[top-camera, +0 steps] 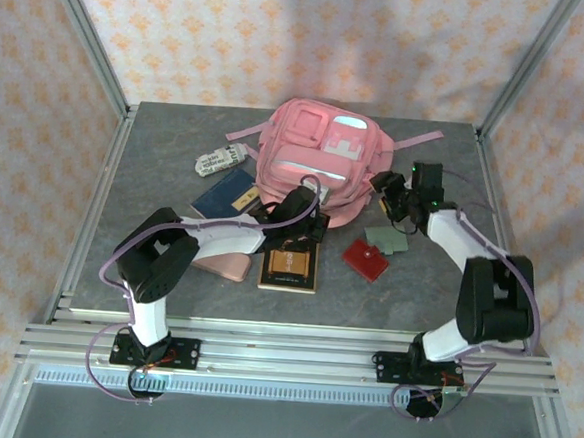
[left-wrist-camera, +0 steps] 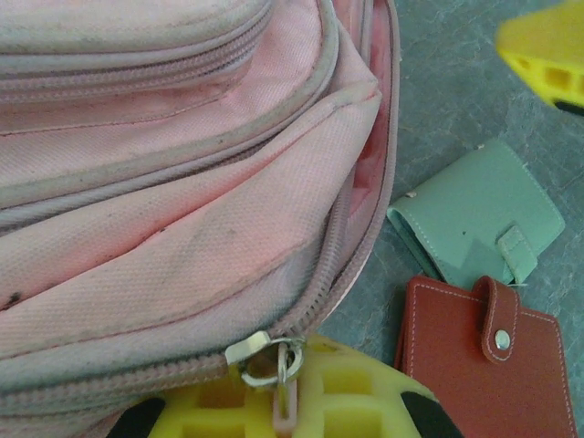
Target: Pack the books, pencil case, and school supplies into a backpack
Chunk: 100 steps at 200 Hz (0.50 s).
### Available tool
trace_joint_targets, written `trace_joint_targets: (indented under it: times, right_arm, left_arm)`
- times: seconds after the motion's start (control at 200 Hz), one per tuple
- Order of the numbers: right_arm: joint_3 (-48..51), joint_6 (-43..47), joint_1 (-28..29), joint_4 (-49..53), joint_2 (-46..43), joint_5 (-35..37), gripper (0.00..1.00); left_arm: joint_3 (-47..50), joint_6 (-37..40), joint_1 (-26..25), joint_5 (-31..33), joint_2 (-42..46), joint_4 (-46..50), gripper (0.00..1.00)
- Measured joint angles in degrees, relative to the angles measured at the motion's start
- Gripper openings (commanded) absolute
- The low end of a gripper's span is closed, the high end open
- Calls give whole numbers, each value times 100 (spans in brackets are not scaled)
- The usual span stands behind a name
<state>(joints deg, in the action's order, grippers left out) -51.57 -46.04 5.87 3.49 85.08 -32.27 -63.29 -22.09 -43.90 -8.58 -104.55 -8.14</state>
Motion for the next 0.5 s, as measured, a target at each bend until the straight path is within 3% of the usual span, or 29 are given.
trace_joint_targets:
  times: [0.135, 0.395, 0.501]
  right_arm:
    - [483, -166, 297, -98, -295, -164, 62]
    - [697, -654, 1019, -745, 68, -243, 60]
    - [643, -817, 1119, -1045, 343, -201, 41]
  left_arm:
    - [0, -61, -2, -4, 0, -61, 0]
    - [0, -59, -92, -26, 0, -66, 0]
    - [0, -57, -122, -22, -2, -61, 0]
